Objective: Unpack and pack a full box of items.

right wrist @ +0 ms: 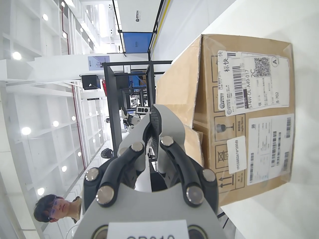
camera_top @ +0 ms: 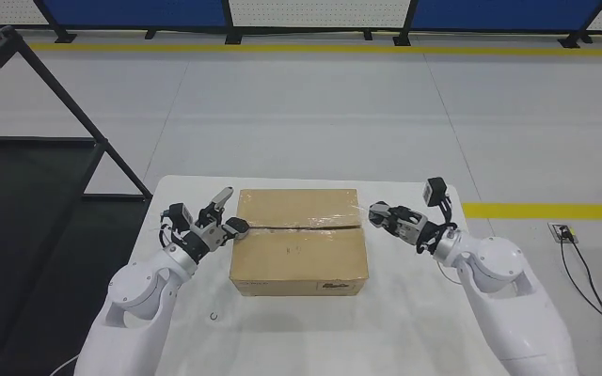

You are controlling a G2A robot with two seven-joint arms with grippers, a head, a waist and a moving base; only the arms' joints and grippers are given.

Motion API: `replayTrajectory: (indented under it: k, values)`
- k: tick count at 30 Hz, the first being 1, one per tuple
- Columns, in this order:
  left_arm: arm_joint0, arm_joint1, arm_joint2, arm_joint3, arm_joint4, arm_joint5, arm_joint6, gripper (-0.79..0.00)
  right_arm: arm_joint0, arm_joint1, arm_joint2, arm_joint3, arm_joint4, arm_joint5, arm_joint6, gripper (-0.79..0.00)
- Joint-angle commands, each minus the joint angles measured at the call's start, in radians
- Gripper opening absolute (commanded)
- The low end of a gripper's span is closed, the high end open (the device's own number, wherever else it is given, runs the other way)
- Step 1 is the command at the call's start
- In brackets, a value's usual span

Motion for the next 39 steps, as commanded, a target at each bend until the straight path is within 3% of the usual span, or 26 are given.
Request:
replayTrajectory:
  k: [1,36,37,38,39]
  values:
    - [0.001,0.001,0.002,-0.002,0.0,0.0,0.0,0.0,-0.004,0.001,0.003,0.002,-0.002,-0.004,-0.007,-0.785]
    - [0.022,0.011,0.007,-0.027,-0.003,-0.002,0.012,0.0,-0.003,0.01,-0.031,0.103,-0.099,-0.092,0.002,-0.785]
    - [0.022,0.012,0.007,-0.028,-0.003,-0.002,0.013,0.0,-0.002,0.01,-0.032,0.105,-0.099,-0.095,0.004,-0.748]
    - [0.023,0.012,0.007,-0.028,-0.004,-0.002,0.013,0.0,-0.002,0.01,-0.032,0.107,-0.097,-0.099,0.006,-0.653]
    - [0.023,0.012,0.007,-0.029,-0.004,-0.001,0.014,0.0,-0.001,0.01,-0.032,0.11,-0.096,-0.101,0.008,-0.505]
